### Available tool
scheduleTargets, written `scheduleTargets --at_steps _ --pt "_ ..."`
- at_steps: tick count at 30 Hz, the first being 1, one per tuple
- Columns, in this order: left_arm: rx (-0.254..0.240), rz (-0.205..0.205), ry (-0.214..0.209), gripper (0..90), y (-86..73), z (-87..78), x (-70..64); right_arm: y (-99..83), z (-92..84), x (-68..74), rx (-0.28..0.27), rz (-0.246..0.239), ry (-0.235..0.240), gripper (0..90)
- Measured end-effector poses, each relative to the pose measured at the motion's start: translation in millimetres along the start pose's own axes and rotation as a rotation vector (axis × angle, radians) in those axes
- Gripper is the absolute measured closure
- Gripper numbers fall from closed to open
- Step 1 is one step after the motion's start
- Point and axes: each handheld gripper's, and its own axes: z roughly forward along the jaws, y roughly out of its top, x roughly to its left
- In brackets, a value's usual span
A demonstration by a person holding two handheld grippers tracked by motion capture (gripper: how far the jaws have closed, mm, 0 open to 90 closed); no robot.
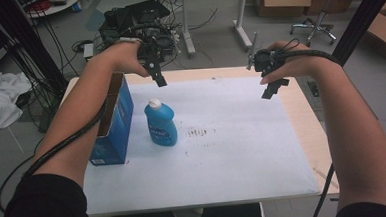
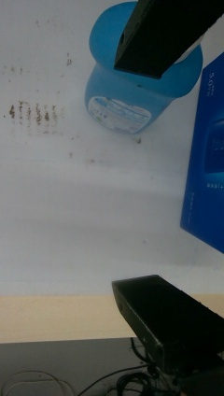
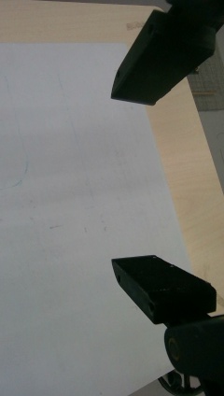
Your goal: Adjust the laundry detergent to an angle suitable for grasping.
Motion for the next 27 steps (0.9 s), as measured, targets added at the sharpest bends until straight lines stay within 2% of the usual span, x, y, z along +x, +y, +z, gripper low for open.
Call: scheduleTargets --at_steps 7,27 --pt "0.008 0.0 0.006 0.1 -0.5 -3.2 -0.4 0.5 0.4 1.5 0.009 -0.014 -0.004 16.2" --pt "-0.008 -0.006 -0.004 0.1 -3.1 -3.1 3.1 -1.3 4.1 0.0 -0.004 -0.004 0.003 16.2"
